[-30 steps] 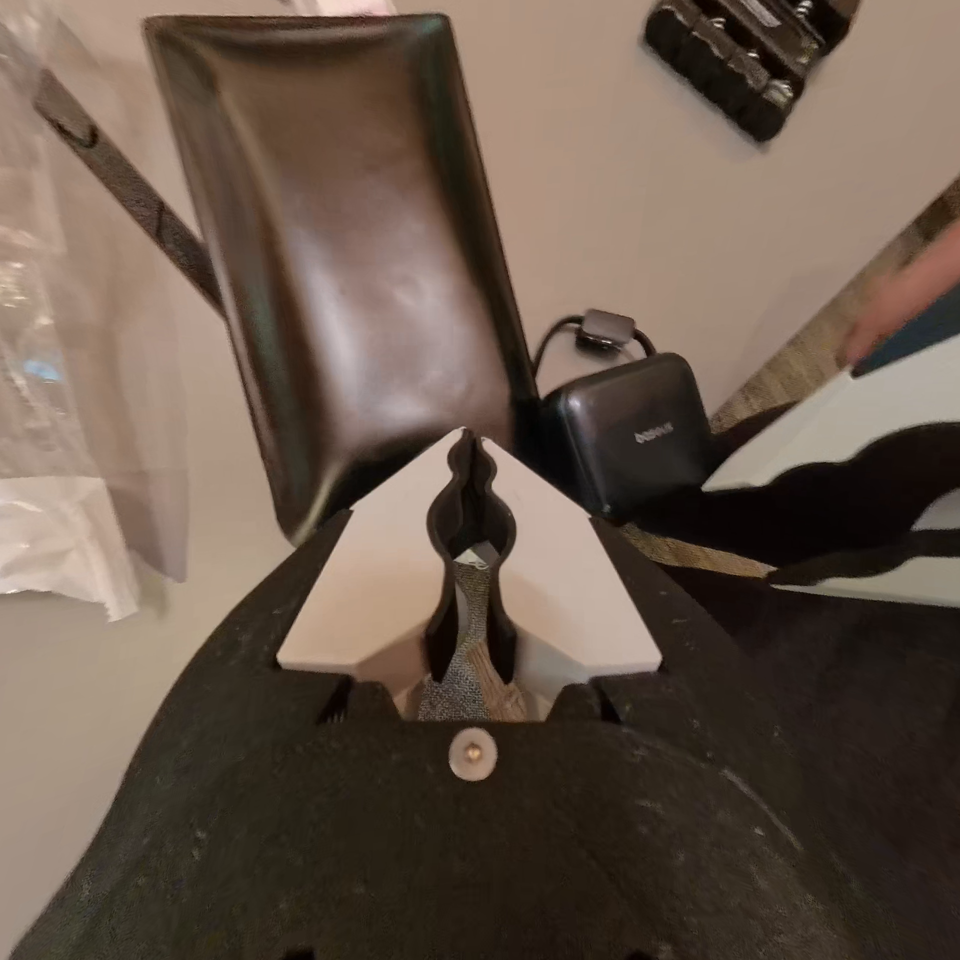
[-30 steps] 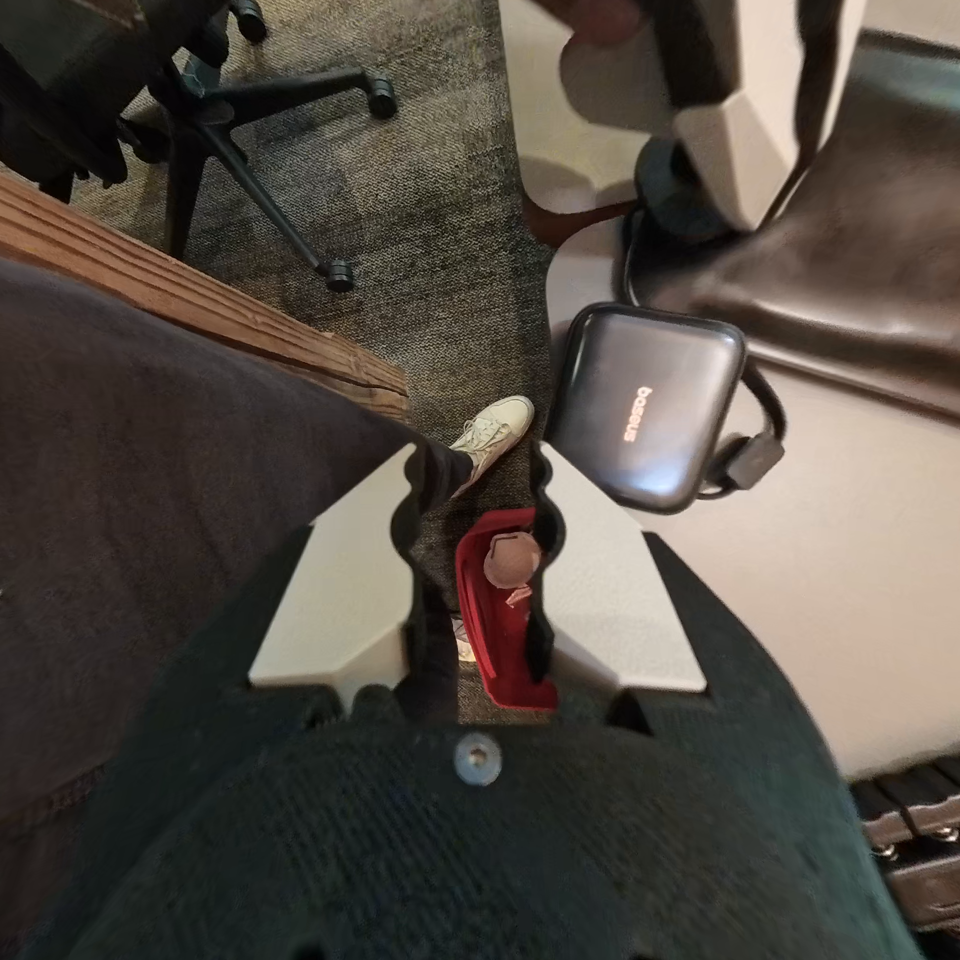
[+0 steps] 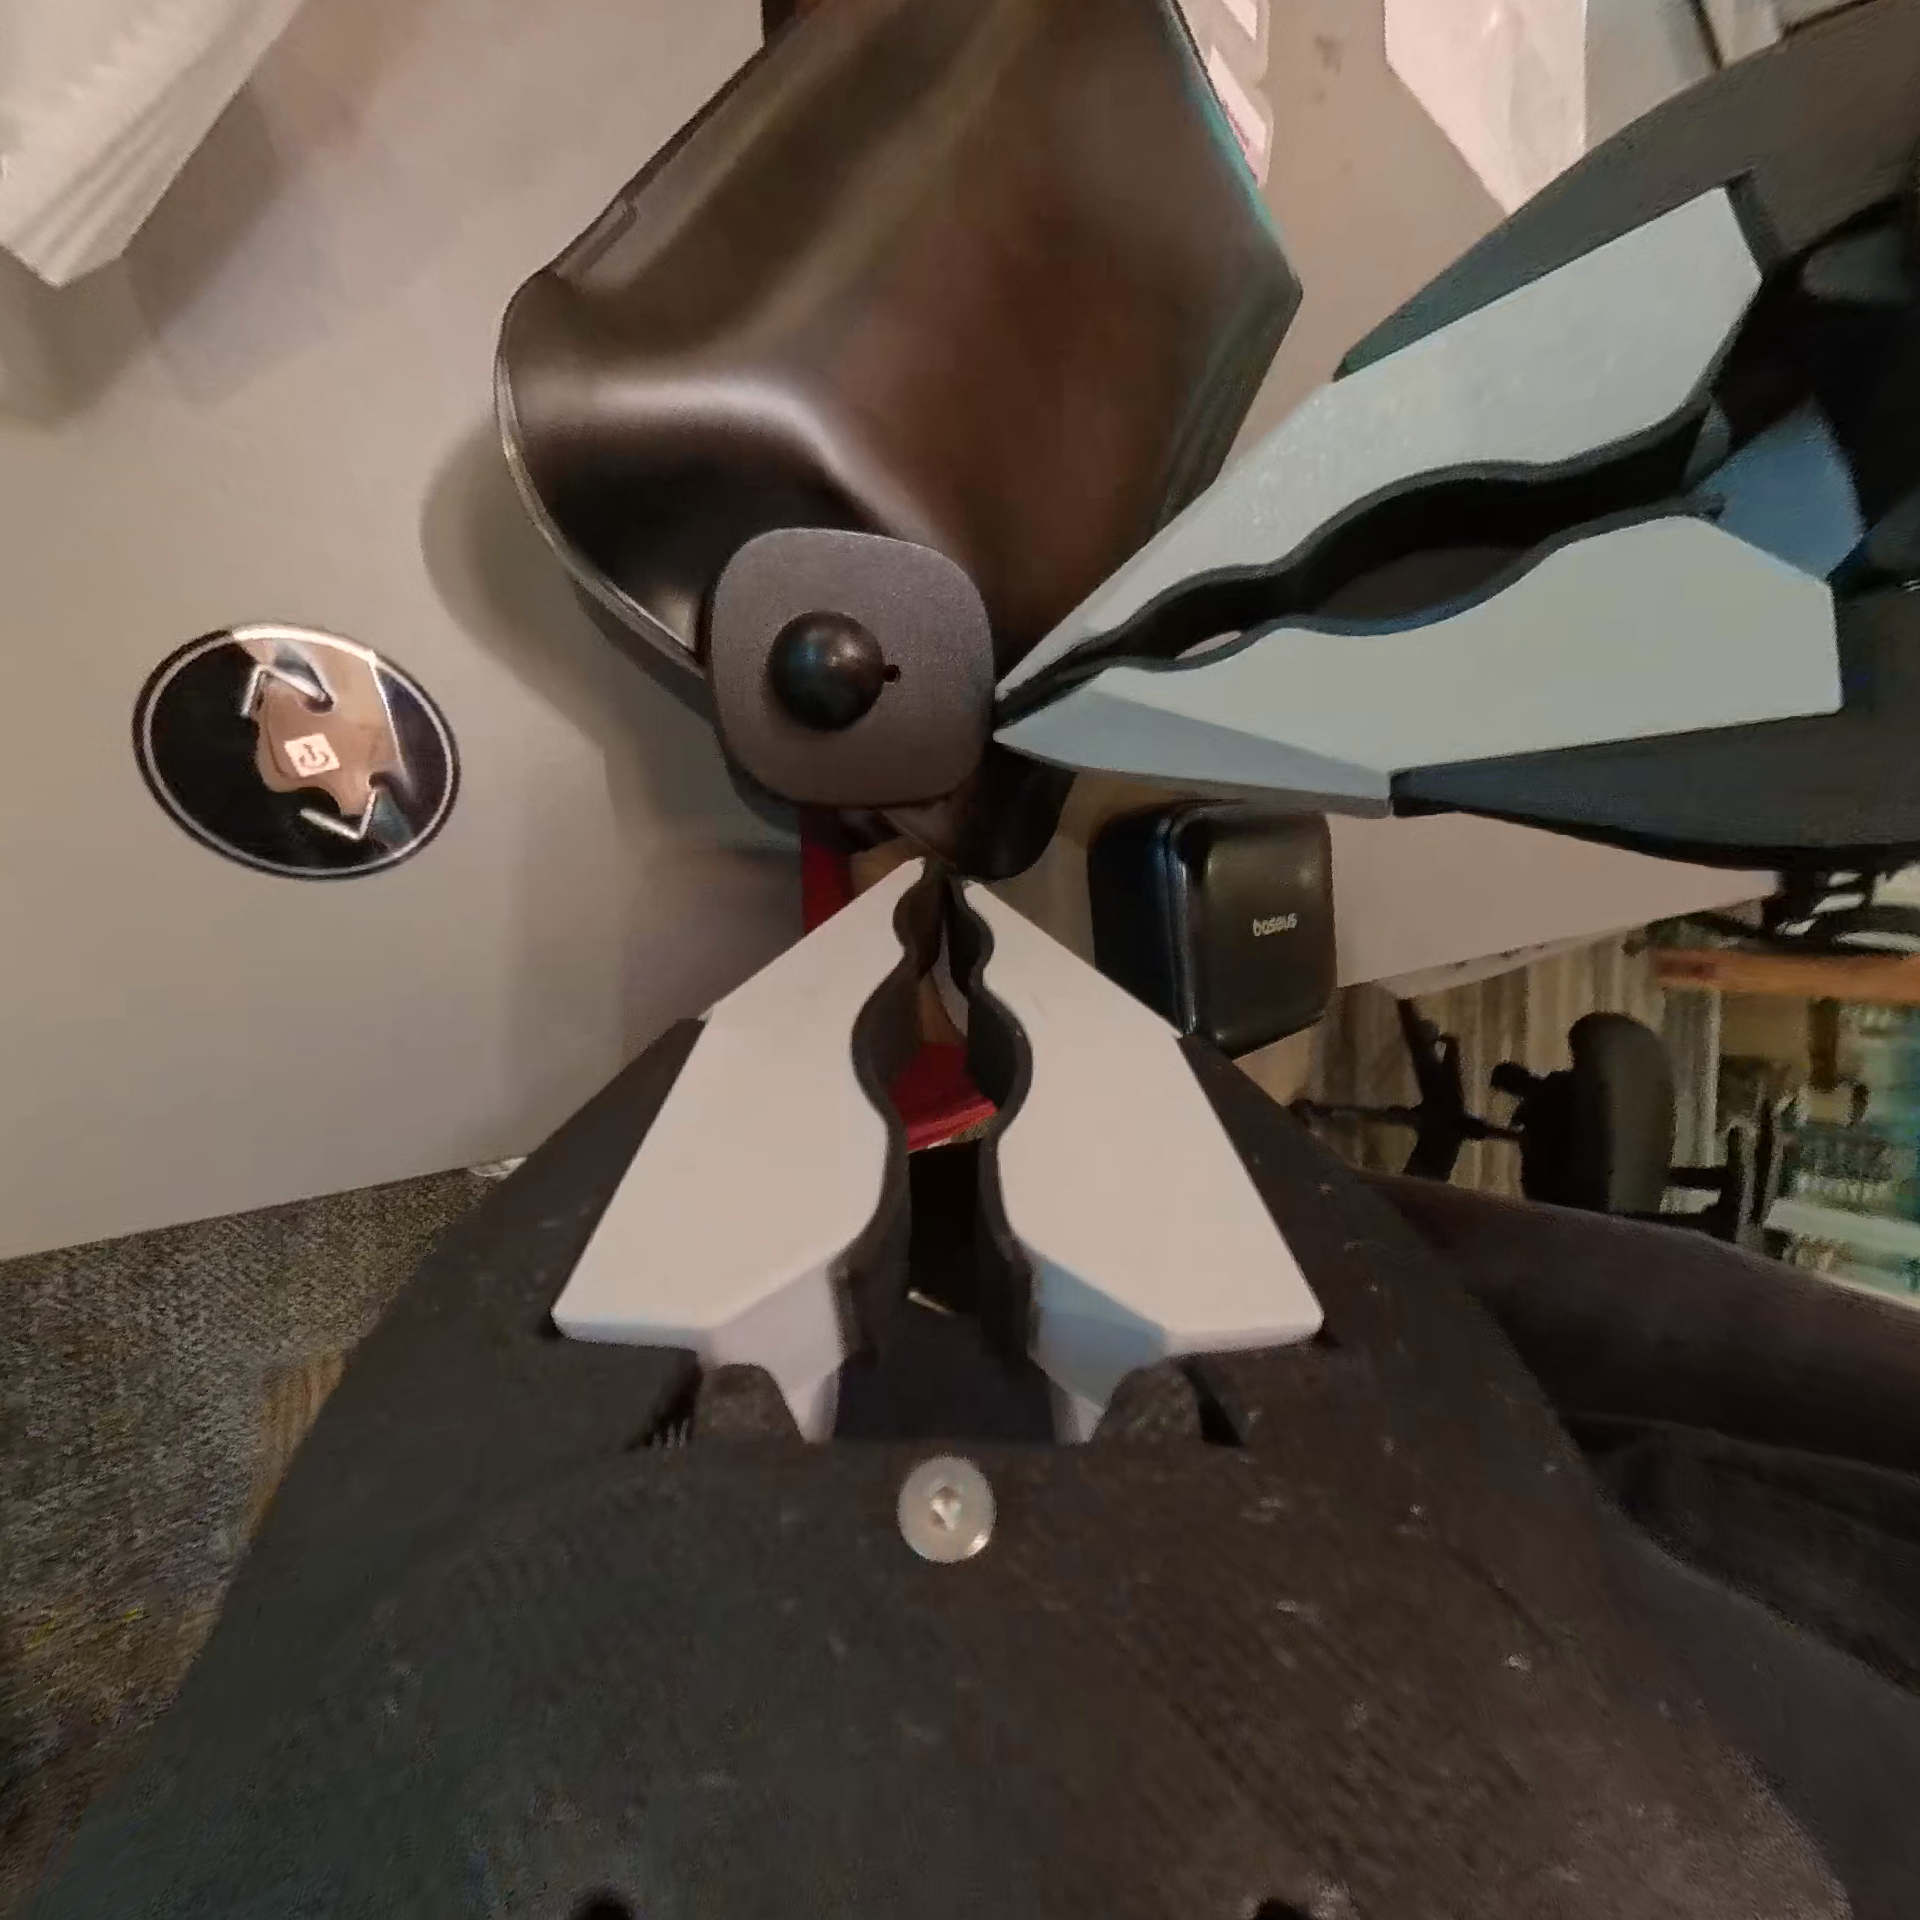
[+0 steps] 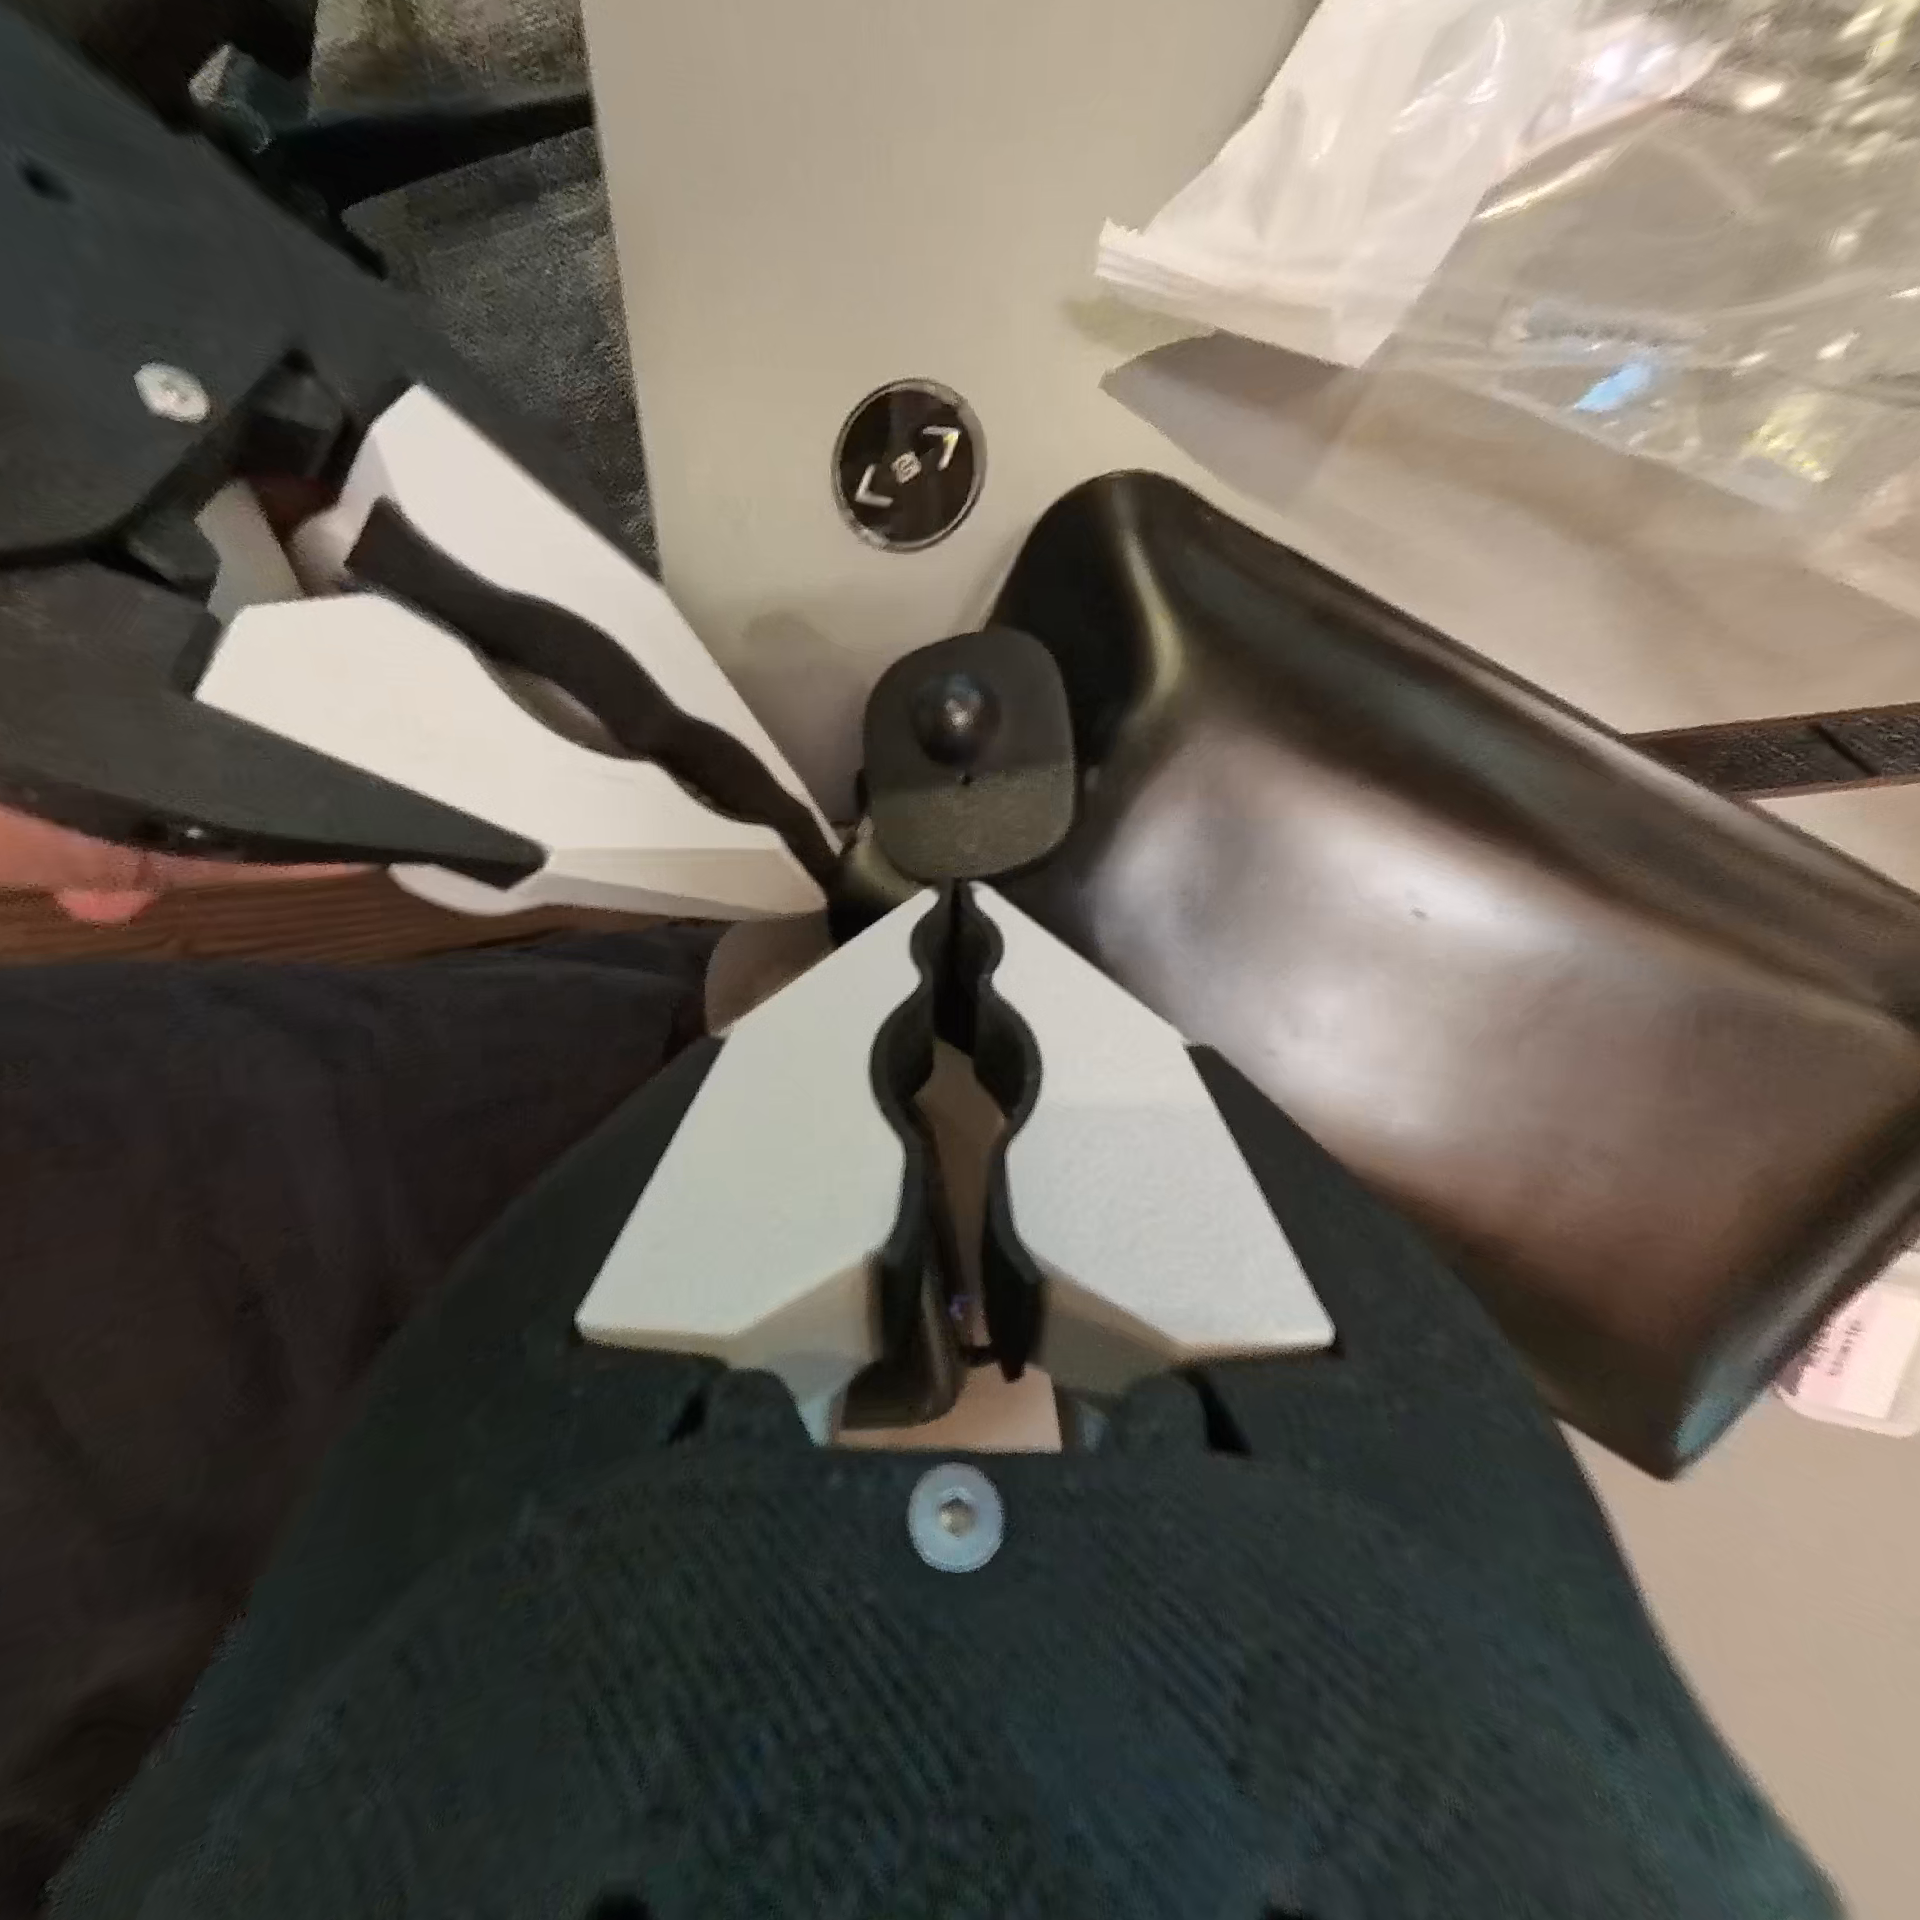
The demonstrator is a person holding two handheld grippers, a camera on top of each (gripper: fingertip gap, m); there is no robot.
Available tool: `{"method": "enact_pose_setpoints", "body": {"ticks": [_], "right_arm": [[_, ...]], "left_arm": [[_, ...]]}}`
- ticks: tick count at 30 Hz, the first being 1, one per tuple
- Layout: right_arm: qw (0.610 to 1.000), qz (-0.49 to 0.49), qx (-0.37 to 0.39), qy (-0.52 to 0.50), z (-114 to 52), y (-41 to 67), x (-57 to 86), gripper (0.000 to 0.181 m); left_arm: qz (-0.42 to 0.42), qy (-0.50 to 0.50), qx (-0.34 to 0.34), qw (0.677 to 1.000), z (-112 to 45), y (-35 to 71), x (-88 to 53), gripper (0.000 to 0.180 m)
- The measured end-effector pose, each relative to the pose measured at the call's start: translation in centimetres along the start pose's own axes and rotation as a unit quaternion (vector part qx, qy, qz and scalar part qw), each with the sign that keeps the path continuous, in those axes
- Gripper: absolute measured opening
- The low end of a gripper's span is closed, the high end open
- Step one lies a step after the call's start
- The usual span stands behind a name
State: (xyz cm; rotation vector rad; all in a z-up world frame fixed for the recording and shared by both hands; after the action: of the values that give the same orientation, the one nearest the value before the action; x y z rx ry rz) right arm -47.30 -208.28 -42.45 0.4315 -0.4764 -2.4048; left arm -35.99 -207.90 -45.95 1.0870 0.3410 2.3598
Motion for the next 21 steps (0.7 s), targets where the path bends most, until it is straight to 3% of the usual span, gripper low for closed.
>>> {"method": "enact_pose_setpoints", "body": {"ticks": [6,13,21], "right_arm": [[0.998,-0.021,0.007,-0.054,0.4,1.7,2.7,0.000],[0.998,0.023,-0.064,0.011,-0.8,1.8,0.5,0.000],[0.993,0.061,-0.087,0.042,-2.3,3.0,-1.1,0.000]], "left_arm": [[0.023,-0.005,0.020,1.000,0.2,0.0,-0.3,0.003],[0.039,-0.006,0.033,0.999,0.0,-0.1,-0.5,0.001],[0.057,0.005,0.036,0.998,0.0,-0.3,-1.0,0.001]]}}
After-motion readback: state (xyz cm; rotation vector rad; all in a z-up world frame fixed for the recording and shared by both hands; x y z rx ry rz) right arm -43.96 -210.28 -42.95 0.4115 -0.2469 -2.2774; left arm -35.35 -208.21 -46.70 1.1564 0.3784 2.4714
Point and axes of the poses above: each gripper's, where its closed fingertips meet, z back along the fingers, y out of its top, x = y × z across the jaws, the point moved 9 cm from there along z, back along the fingers, and after that the axes turned 3 degrees about x, right-handed, at the moved point
